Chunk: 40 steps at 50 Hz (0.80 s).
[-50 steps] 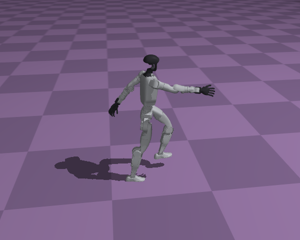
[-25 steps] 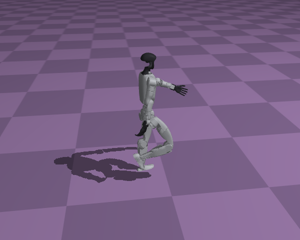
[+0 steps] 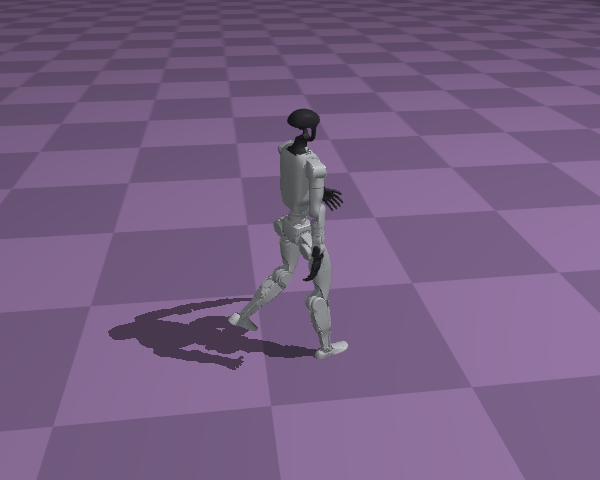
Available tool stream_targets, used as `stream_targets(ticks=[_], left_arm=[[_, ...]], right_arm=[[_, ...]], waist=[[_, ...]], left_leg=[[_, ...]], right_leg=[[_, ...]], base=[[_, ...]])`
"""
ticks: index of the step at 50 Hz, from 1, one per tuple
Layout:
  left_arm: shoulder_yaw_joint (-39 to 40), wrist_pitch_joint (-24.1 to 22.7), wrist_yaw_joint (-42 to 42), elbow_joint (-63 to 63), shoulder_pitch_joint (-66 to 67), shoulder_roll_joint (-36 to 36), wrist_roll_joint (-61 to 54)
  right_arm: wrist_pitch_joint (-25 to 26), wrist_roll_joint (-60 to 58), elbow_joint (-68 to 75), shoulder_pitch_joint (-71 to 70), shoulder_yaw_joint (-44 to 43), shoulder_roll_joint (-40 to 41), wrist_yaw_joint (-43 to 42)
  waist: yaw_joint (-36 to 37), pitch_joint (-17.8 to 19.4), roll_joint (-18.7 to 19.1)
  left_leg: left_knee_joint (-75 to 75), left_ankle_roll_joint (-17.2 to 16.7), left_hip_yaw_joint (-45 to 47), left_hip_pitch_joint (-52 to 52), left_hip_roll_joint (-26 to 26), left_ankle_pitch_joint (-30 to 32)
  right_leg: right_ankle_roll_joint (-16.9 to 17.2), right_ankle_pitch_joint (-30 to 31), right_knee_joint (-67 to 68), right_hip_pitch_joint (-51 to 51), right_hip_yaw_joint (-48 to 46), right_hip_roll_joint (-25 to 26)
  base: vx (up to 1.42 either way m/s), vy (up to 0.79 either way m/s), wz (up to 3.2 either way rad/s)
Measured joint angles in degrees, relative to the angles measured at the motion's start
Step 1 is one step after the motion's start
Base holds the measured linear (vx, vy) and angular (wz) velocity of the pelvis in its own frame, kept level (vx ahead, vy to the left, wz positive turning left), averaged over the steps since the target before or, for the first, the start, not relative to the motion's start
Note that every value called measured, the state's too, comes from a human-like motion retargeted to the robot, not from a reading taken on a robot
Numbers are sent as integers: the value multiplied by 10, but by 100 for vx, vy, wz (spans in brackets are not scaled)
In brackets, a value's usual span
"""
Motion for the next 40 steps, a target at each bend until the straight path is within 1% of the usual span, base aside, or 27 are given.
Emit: stream_targets(ticks=[2, 5, 8, 10, 12, 15, 18, 20, 22, 23, 25, 26, 28, 30, 32, 33, 35, 36, 38, 40], left_arm=[[15, 30, 21, 74, 88, -33, 31], [76, 67, 21, 168, 210, -54, 87], [132, 66, -15, 187, 338, -32, 127], [155, 52, -47, 169, 426, -2, 128], [174, 37, -72, 146, 505, 34, 110], [214, 27, -71, 126, 591, 80, 59], [278, 22, 11, 142, 619, 98, -29], [330, 9, 85, 161, 615, 96, -98], [385, -6, 142, 181, 599, 80, -140], [410, -10, 157, 189, 589, 70, -148], [442, -9, 159, 198, 563, 44, -156], [443, -2, 142, 197, 545, 30, -158], [430, 16, 94, 190, 504, 3, -158], [401, 39, 30, 173, 457, -19, -143], [349, 58, -36, 149, 395, -29, -109], [317, 60, -53, 136, 354, -30, -99], [249, 63, -62, 103, 265, -34, -93], [216, 65, -61, 81, 220, -35, -89], [151, 72, -68, 37, 130, -37, -67], [88, 79, -91, -9, 42, -36, -21]], right_arm=[[2, 11, -1, -90, -22, -52, -52], [-1, 36, -20, -221, -88, -137, -100], [-13, 105, -54, -335, -147, -233, -118], [-26, 159, -77, -399, -171, -293, -127], [-40, 199, -97, -451, -179, -346, -137], [-56, 233, -113, -522, -172, -412, -155], [-56, 236, -120, -584, -149, -451, -186], [-55, 229, -129, -612, -138, -463, -214], [-59, 214, -153, -618, -148, -462, -247], [-65, 207, -172, -611, -161, -459, -260], [-79, 199, -219, -577, -192, -447, -273], [-86, 197, -247, -548, -208, -438, -269], [-96, 193, -303, -474, -245, -413, -249], [-100, 181, -353, -377, -287, -378, -214], [-95, 163, -377, -270, -320, -330, -164], [-90, 157, -375, -225, -323, -304, -142], [-71, 137, -347, -152, -311, -249, -103], [-59, 117, -321, -123, -296, -221, -80], [-36, 65, -261, -69, -262, -163, -20], [-25, 4, -196, -20, -223, -104, 58]], waist=[[8, -19, -19], [49, -14, -25], [105, -8, -30], [144, -6, -37], [181, -6, -48], [227, -7, -65], [252, -10, -87], [267, -10, -92], [285, -2, -66], [290, 2, -41], [284, 5, 3], [273, 6, 17], [244, 7, 37], [209, 15, 56], [187, 9, 72], [175, 1, 73], [144, -10, 72], [126, -7, 75], [88, 2, 82], [48, 12, 91]], left_leg=[[179, 50, 56, -124, -13, -23], [375, 88, 119, -251, 18, -89], [463, 97, 173, -348, 52, -128], [471, 93, 205, -397, 76, -136], [435, 82, 229, -431, 92, -132], [316, 67, 257, -456, 106, -118], [89, 63, 324, -412, 107, -104], [-129, 39, 398, -336, 90, -86], [-367, -17, 478, -227, 67, -42], [-459, -49, 511, -179, 63, -18], [-579, -100, 556, -110, 60, 25], [-594, -115, 560, -92, 60, 34], [-605, -138, 543, -61, 57, 42], [-605, -151, 495, -21, 53, 42], [-605, -151, 435, 4, 61, 35], [-605, -142, 398, 3, 61, 32], [-605, -114, 320, -1, 53, 27], [-605, -101, 279, 5, 50, 25], [-599, -78, 196, 18, 45, 18], [-585, -60, 110, 31, 45, 9]], right_leg=[[-10, -18, 3, -2, -2, -42], [-44, -44, 13, 14, -4, -36], [-64, -61, 6, 35, -7, -26], [-71, -70, -3, 52, -9, -20], [-72, -80, -7, 66, -13, -19], [-70, -95, -8, 80, -23, -17], [-62, -106, -8, 90, -40, -22], [-51, -111, -8, 100, -46, -18], [-45, -117, -6, 134, -44, 14], [-48, -123, -3, 157, -43, 40], [-58, -132, 10, 199, -47, 84], [-65, -128, 20, 215, -56, 95], [-78, -101, 49, 240, -81, 111], [-96, -53, 117, 255, -116, 120], [-99, -33, 307, 193, -145, 118], [-98, -34, 422, 140, -156, 109], [-108, -52, 638, 33, -164, 88], [-115, -65, 728, -7, -162, 81], [-125, -88, 885, -79, -157, 70], [-124, -101, 1002, -136, -155, 65]], base=[[52, 7, 82], [53, -12, 11], [52, -11, -14], [52, -9, -15], [53, -6, -6], [53, -3, 12], [55, 2, 31], [58, 8, 7], [63, 15, -23], [66, 18, -1], [65, 19, 55], [64, 20, 119], [64, 22, 179], [66, 23, 228], [60, 20, 243], [53, 16, 271], [48, 11, 305], [48, 7, 332], [48, 4, 353], [47, 0, 371]])
